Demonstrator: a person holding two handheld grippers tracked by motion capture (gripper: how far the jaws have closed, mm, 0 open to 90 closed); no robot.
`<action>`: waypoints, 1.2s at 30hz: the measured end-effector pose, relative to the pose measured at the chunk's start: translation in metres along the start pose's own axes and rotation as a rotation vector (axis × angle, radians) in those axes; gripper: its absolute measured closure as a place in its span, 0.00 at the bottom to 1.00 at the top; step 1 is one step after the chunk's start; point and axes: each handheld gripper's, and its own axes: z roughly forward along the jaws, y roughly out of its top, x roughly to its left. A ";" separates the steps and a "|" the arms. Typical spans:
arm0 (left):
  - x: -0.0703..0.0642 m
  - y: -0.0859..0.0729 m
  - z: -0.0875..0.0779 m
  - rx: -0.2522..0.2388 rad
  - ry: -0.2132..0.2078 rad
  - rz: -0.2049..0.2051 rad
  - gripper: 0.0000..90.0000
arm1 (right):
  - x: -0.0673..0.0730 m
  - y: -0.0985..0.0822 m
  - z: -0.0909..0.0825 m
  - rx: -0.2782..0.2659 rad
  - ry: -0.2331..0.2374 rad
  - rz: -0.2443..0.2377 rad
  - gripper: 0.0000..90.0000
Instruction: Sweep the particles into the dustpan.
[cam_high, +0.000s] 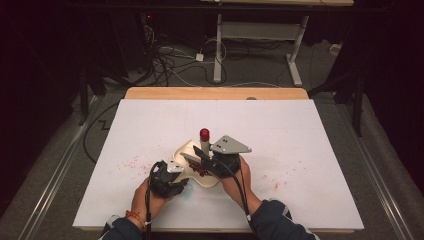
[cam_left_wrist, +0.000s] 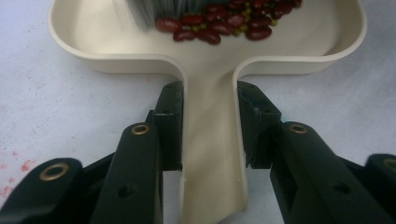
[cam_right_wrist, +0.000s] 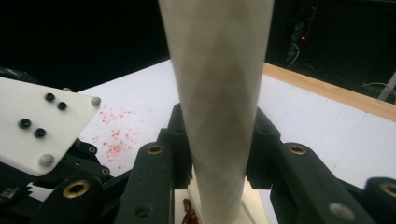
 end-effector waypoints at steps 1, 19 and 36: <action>0.000 0.000 0.001 0.002 0.000 0.001 0.70 | 0.000 0.000 0.000 0.001 0.006 0.000 0.77; 0.001 -0.010 -0.008 0.027 -0.026 0.067 0.71 | -0.051 0.036 -0.036 -0.099 0.001 0.036 0.78; -0.018 -0.016 -0.017 0.066 -0.079 0.157 0.71 | -0.123 -0.015 -0.121 -0.030 -0.222 0.048 0.78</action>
